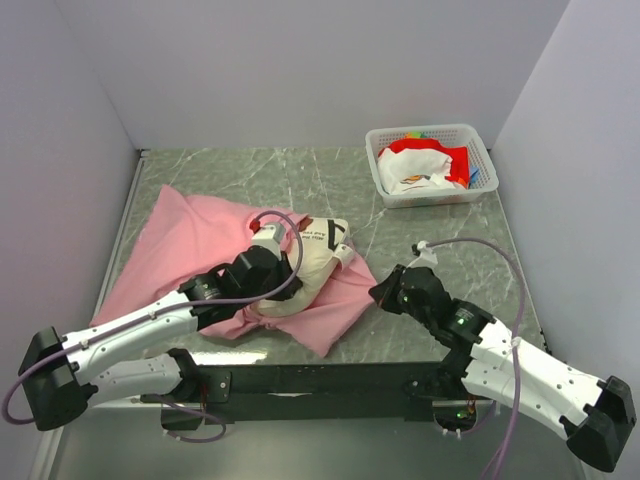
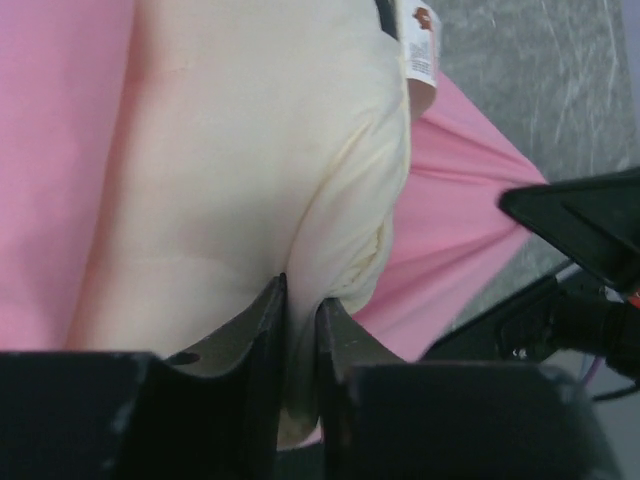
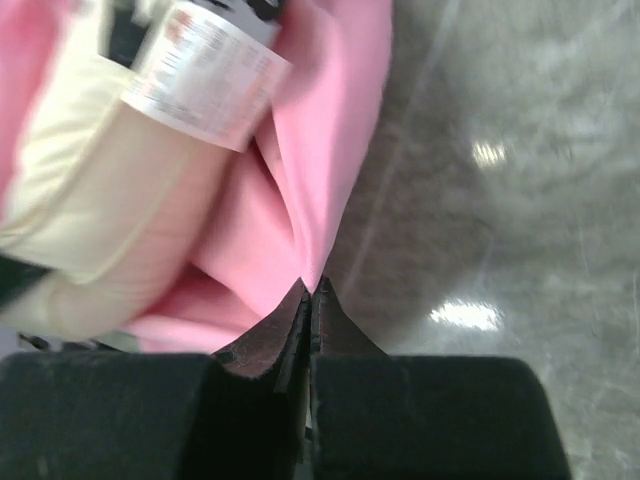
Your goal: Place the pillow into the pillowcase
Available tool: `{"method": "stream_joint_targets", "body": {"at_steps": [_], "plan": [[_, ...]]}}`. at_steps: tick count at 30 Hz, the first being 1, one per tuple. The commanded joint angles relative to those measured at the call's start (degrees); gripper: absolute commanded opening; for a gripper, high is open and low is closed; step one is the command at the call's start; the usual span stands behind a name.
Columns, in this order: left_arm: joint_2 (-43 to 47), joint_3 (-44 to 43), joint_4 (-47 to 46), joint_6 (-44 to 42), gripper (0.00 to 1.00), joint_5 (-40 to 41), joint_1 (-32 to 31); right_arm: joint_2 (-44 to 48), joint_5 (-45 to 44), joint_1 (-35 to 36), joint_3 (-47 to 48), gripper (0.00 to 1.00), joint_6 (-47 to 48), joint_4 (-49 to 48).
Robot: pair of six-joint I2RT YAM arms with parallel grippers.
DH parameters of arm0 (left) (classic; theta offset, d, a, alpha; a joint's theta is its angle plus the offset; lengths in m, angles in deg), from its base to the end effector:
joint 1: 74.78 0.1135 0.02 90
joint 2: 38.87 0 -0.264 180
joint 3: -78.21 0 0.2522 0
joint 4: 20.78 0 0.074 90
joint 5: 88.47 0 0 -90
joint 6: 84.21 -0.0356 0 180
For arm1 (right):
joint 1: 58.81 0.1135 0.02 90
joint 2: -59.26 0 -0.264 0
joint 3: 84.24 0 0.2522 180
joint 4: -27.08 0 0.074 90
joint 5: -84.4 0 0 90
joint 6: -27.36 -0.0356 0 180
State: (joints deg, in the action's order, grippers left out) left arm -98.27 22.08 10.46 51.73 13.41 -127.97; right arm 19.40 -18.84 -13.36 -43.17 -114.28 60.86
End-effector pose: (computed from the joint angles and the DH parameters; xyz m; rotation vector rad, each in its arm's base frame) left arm 0.1419 -0.1774 0.2647 0.0194 2.2617 -0.7518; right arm 0.1188 0.1091 0.2295 0.2599 2.2015 0.7384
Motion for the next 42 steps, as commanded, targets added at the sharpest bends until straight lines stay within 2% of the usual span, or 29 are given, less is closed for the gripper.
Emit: {"method": "stream_joint_targets", "body": {"at_steps": [1,2,3,6,8,14,15,21,23,26,27,28,29,30,32,36,42], "plan": [[3.7,-3.7,1.5,-4.9,0.35,-5.8,0.3,-1.4,2.2,0.8,-3.6,0.00,-2.1,-5.6],[4.0,-4.7,1.9,-5.8,0.48,-6.4,0.1,-1.9,2.1,1.1,-4.6,0.00,-2.5,-6.6],[4.5,-6.7,1.6,-6.6,0.65,-7.3,-0.2,-2.3,2.2,1.3,-5.0,0.00,-3.1,-7.2],[2.0,-12.4,2.1,-8.7,0.79,-8.4,-2.0,-3.6,2.2,1.6,-6.0,0.00,-3.6,-8.7],[-1.5,-16.0,5.3,-11.2,0.80,-6.4,-3.3,-4.4,1.9,1.7,-6.0,0.00,-3.6,-8.8],[-24.4,-32.3,15.9,-15.1,0.82,4.2,-5.4,-5.3,0.1,1.7,-6.1,0.00,-3.9,-8.2],[-29.4,-33.6,18.2,-15.2,0.85,8.3,-6.2,-5.3,0.1,1.7,-6.2,0.00,-4.0,-8.2],[-40.2,-36.1,17.3,-14.7,0.95,13.8,-6.5,-5.8,0.1,1.6,-6.7,0.00,-4.7,-8.6],[-41.6,-35.2,15.7,-15.8,0.99,13.5,-6.7,-5.5,0.2,1.5,-6.7,0.00,-4.7,-8.6],[-42.7,-32.8,13.6,-16.9,0.99,11.2,-6.7,-5.8,-0.4,1.5,-5.9,0.00,-4.0,-7.9],[-43.1,-32.4,13.8,-17.1,0.97,11.1,-6.8,-6.2,-0.6,1.5,-5.5,0.00,-3.9,-7.6],[-43.3,-32.0,14.1,-17.6,0.89,11.1,-6.7,-6.8,-0.8,1.5,-5.1,0.00,-3.6,-7.3],[-43.3,-31.1,15.3,-17.6,0.75,11.8,-6.7,-7.1,-1.0,1.4,-4.4,0.00,-3.2,-7.0],[-42.5,-30.5,15.7,-17.6,0.43,12.1,-6.4,-7.3,-1.4,1.3,-4.0,0.00,-3.0,-6.9],[-40.7,-28.1,16.9,-16.6,0.01,13.0,-5.9,-7.6,-1.9,0.7,-3.0,0.00,-2.2,-6.0],[-32.0,-23.1,17.9,-15.5,0.01,11.6,0.1,-6.4,-3.1,-1.6,-1.4,0.00,-0.5,-3.1],[-27.1,-17.1,16.8,-15.3,0.01,6.8,10.3,0.2,-4.4,-4.8,2.5,0.00,1.9,4.9]]}}
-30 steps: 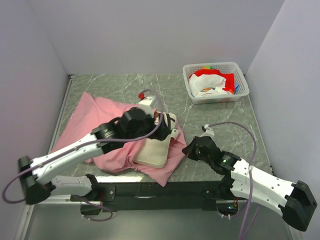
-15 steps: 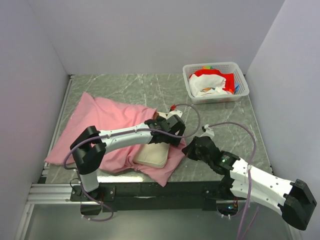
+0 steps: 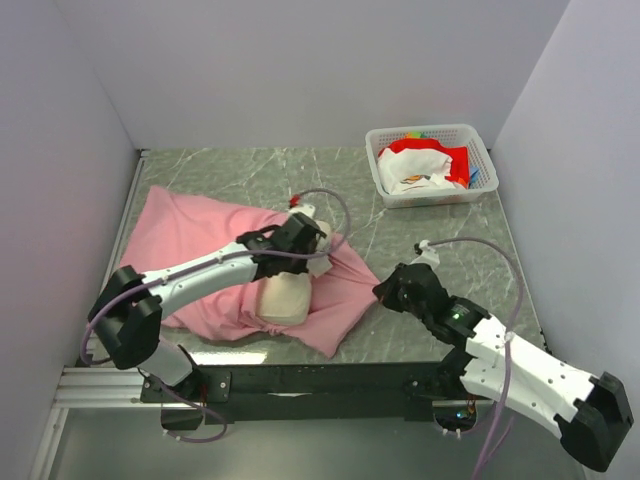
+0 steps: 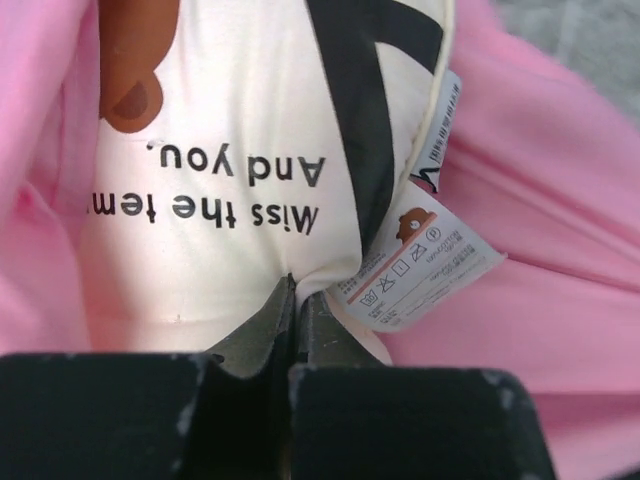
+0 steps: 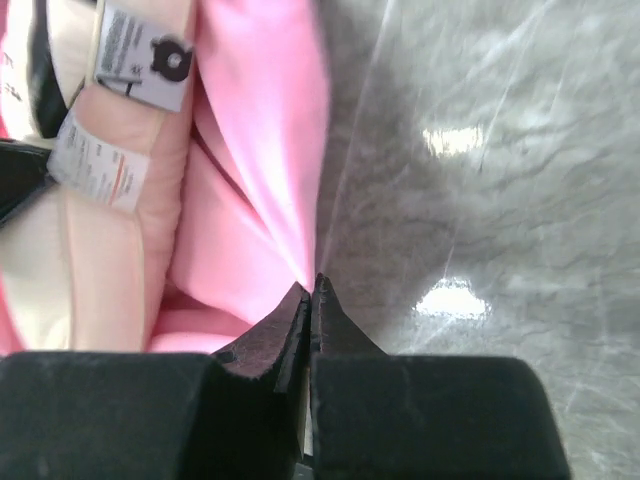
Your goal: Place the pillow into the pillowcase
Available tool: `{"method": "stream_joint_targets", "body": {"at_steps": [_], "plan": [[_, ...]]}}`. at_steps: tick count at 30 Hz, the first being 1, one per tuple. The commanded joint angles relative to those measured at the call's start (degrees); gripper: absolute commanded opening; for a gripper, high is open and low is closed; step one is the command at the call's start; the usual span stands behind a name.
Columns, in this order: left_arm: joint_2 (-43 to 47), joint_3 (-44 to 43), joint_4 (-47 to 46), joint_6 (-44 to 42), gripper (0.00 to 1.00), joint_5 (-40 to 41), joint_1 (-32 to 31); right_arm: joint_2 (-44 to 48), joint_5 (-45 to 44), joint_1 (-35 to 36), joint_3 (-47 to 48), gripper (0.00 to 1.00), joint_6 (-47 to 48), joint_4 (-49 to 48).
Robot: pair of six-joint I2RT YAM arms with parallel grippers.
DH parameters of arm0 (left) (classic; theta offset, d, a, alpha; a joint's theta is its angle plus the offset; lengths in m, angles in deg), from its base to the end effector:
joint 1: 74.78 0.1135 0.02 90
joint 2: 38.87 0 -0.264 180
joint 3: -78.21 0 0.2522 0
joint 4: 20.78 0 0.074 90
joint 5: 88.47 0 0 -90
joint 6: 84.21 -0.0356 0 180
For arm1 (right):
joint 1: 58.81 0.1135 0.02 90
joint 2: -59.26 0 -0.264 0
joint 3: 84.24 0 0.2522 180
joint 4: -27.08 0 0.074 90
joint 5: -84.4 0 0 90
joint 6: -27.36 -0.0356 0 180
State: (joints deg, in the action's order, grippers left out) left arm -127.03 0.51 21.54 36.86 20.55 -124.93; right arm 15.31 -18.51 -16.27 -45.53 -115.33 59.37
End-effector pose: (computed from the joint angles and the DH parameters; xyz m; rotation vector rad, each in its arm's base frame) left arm 0.2169 -0.2418 0.2458 0.2678 2.4209 -0.2237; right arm 0.1286 0.1072 0.2075 0.3292 2.2659 0.6578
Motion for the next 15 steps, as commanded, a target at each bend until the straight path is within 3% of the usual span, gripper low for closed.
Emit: {"method": "stream_joint_targets", "body": {"at_steps": [1,7,12,15], "plan": [[1.6,5.4,4.5,-0.5,0.01,-2.2,8.3,6.0,-4.9,-2.2,6.0,0.00,3.0,8.4],[3.3,6.0,3.4,0.1,0.01,-7.1,9.7,8.9,-3.7,-2.1,5.1,0.00,2.8,9.6],[8.0,7.3,2.6,1.1,0.01,-12.2,9.5,5.1,0.8,-2.2,-1.5,0.00,1.3,1.0],[9.9,8.0,2.6,1.4,0.01,-13.8,9.5,0.2,0.7,-2.1,-2.5,0.35,1.7,-1.7]]}}
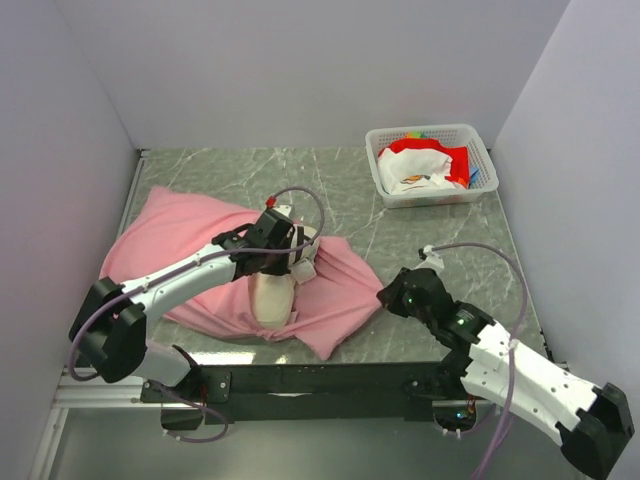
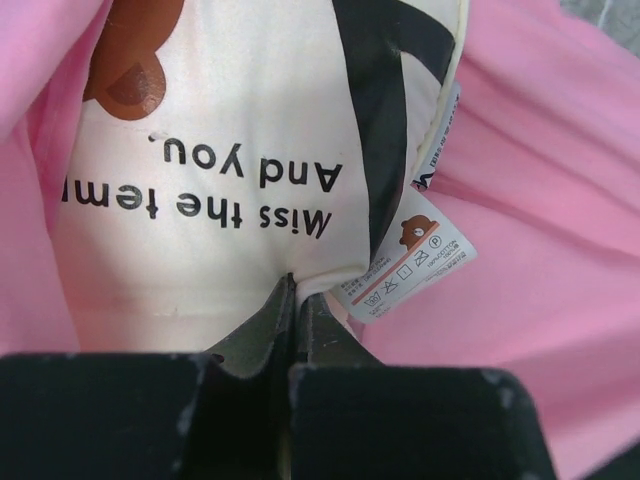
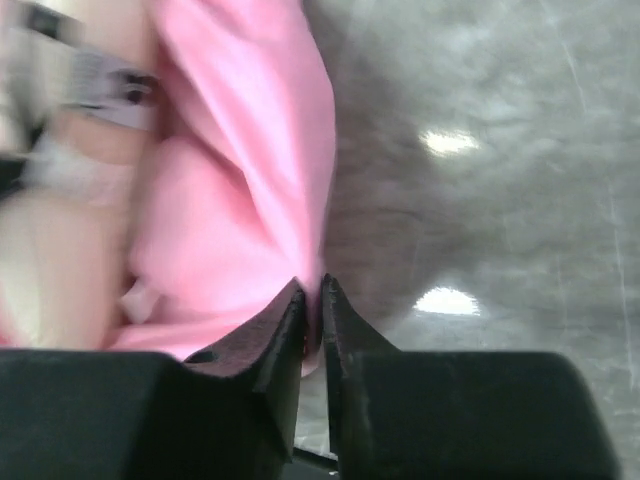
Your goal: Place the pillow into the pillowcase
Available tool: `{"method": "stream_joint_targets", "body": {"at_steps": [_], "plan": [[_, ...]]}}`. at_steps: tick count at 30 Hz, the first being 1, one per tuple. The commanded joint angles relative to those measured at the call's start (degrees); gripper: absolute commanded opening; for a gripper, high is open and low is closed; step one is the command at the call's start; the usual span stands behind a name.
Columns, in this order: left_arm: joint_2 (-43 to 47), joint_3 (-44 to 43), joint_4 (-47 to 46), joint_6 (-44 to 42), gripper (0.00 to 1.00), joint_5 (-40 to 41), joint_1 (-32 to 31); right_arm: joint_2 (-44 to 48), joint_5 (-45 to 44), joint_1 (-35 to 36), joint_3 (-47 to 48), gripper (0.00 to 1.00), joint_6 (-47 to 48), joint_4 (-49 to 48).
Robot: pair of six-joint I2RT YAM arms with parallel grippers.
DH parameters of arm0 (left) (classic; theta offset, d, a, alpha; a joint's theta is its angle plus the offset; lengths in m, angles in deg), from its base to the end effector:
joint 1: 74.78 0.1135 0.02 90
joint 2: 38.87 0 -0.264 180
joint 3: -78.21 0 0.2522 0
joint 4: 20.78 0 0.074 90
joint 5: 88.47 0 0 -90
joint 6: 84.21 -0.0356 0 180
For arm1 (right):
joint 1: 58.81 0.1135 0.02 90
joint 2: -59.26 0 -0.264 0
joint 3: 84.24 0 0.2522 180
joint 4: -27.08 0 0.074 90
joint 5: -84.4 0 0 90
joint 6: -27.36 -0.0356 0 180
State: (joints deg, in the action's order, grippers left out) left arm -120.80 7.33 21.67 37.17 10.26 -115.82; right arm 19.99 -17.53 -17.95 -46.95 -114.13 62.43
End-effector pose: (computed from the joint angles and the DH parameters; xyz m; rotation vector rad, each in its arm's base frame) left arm 0.2264 -0.1899 0.2388 0.1490 2.5168 -0.3357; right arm 0.1214 0.0953 0.2059 0.3292 2.2632 0.6504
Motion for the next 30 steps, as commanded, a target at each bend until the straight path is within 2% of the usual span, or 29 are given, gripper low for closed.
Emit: {"method": "stream_joint_targets", "body": {"at_steps": [1,3,4,6,7,12,21,24,25,28,29,30], "plan": [[4.1,1.2,2.4,1.1,0.01,-3.9,0.3,-5.4,-0.7,-0.4,-0.4,0.54,0.9,-5.3],[5.5,1.6,2.3,1.2,0.01,-4.9,0.2,-6.9,-1.3,-0.4,1.0,0.68,2.0,-5.9],[6.0,1.8,2.1,1.3,0.01,-5.1,0.2,-8.6,-2.7,-0.4,2.6,0.78,2.7,-7.3],[6.8,1.8,1.9,1.4,0.01,-5.6,0.2,-12.0,-3.6,-0.4,4.7,0.82,5.0,-9.3],[7.0,1.9,1.7,1.5,0.01,-6.0,0.1,-16.4,-2.9,-0.5,7.3,0.83,6.1,-11.6],[7.6,1.8,1.8,1.4,0.01,-6.3,-0.1,-31.4,1.6,-0.5,12.1,0.85,11.8,-21.1],[9.7,2.0,2.8,1.6,0.01,-6.9,-0.3,-53.2,3.3,-0.3,25.8,0.83,16.3,-22.0],[10.6,2.0,3.6,1.7,0.01,-7.1,-0.6,-57.7,1.3,-0.5,29.3,0.73,16.2,-19.8],[11.0,2.1,4.2,1.9,0.01,-7.1,-0.6,-58.6,-0.4,-0.9,31.1,0.52,16.2,-17.6],[11.9,3.3,6.3,3.3,0.01,-5.6,-0.6,-58.0,-3.1,-2.4,32.6,0.04,15.8,-13.4],[12.4,4.5,6.5,4.0,0.01,-4.9,-0.5,-56.6,-3.9,-3.1,32.5,0.00,15.5,-12.3],[12.5,5.2,6.5,4.6,0.01,-4.3,-0.2,-53.2,-4.4,-3.7,32.5,0.00,15.4,-11.4]]}}
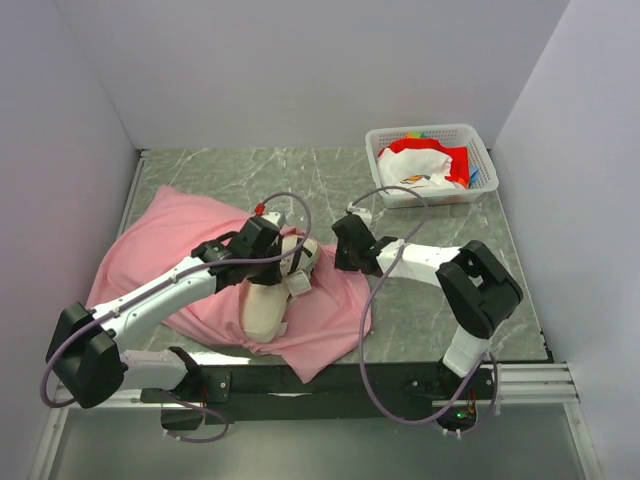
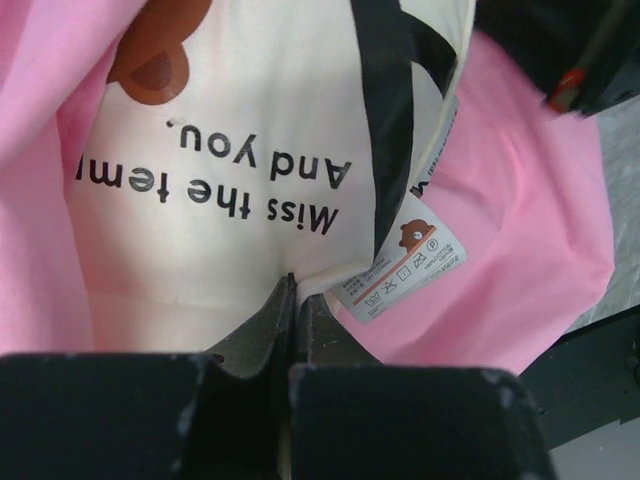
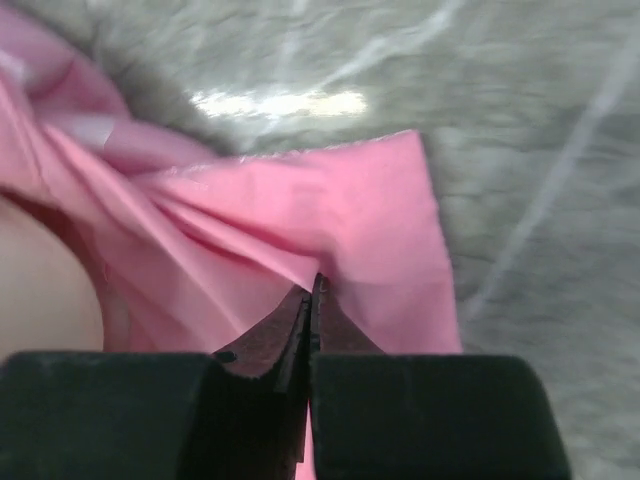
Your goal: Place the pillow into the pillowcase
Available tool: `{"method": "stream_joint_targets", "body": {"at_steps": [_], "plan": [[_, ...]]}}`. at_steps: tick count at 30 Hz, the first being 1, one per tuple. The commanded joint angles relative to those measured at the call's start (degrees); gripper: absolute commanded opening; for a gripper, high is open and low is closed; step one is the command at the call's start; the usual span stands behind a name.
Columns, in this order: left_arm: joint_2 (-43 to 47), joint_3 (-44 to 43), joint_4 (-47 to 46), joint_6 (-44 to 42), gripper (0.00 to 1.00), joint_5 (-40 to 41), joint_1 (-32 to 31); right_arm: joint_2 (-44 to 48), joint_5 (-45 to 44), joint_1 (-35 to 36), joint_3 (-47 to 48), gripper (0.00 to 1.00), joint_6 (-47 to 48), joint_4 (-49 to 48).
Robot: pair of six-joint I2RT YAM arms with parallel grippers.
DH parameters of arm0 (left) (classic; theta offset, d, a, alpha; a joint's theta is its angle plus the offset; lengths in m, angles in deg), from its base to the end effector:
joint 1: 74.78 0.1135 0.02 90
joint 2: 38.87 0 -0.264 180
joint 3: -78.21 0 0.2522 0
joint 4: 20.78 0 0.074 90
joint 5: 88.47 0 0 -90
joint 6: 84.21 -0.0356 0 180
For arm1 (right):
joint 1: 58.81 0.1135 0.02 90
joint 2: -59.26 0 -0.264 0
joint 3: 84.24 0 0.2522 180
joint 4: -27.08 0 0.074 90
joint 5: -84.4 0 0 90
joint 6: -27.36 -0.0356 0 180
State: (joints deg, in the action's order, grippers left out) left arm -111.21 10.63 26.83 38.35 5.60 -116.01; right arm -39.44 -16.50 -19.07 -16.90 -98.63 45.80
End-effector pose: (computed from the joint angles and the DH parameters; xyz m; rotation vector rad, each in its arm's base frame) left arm 0.1958 -0.1682 0.2574 0.1613 2.5341 -0.4472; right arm 0.2698 0.2155 0.1596 0.0047 2.4571 0.3624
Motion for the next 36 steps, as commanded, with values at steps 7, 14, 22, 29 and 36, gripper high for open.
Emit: {"method": "stream_joint_targets", "body": {"at_steps": [7,14,22,29,36], "plan": [[3.1,5.5,-1.8,8.8,0.01,-0.1,1.7,22.7,-8.1,-7.5,3.6,0.00,0.8,15.8],[-1.0,4.8,-6.2,10.8,0.01,-2.9,8.5,37.7,-8.5,-9.2,-0.9,0.00,0.3,19.2],[-6.8,-4.8,-12.2,9.5,0.01,-6.6,4.3,36.0,-1.9,-12.1,-9.1,0.15,-0.9,13.2],[-17.0,-14.6,-10.0,6.9,0.10,-7.1,1.3,41.8,1.2,-5.5,-7.5,0.54,-1.5,13.6],[-9.3,-16.2,-5.0,5.9,0.63,-5.6,-1.1,40.2,9.9,6.6,-17.4,0.59,-7.9,-3.5]]}}
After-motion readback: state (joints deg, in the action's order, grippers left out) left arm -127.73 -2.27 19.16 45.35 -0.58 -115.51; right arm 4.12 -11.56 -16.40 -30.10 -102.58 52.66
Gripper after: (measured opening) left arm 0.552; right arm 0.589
